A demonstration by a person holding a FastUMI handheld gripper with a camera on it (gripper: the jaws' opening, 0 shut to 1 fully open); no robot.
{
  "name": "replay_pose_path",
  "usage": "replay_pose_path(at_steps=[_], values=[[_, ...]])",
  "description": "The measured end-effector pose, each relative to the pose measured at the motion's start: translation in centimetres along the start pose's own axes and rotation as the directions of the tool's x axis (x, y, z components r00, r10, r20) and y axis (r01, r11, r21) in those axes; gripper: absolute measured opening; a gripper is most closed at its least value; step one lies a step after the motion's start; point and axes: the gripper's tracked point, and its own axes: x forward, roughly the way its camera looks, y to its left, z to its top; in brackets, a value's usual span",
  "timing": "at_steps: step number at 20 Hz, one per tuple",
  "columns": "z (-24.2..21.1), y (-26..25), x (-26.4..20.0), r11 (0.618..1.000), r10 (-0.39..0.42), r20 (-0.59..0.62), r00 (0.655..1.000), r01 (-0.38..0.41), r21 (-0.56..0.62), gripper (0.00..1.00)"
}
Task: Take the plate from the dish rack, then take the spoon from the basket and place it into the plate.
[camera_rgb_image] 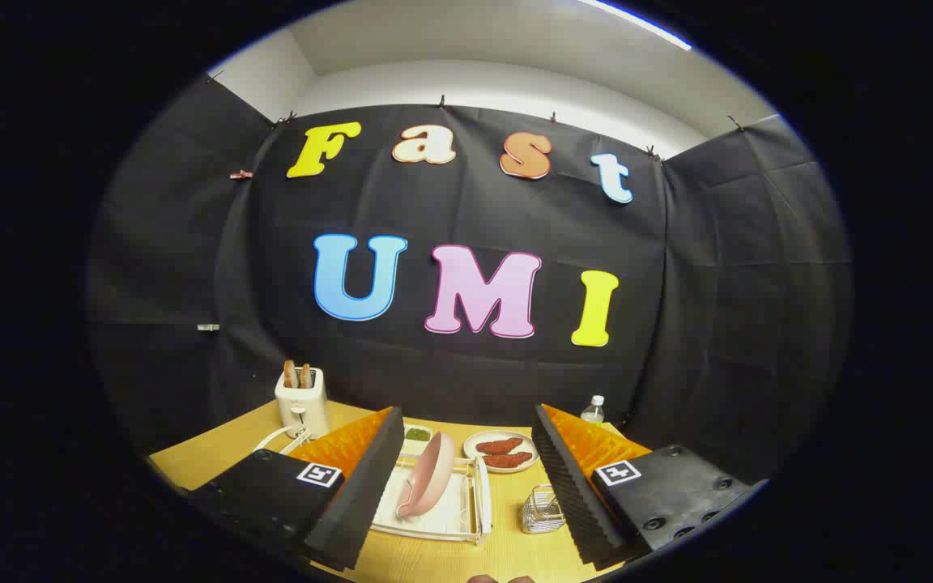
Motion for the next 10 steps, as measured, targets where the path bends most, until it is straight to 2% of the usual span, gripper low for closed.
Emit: replay_pose_path(at_steps=[10], values=[[-1.9,-1.9,2.5,0.999,0.028,-0.061,0.998,-0.025,0.044,0.97]])
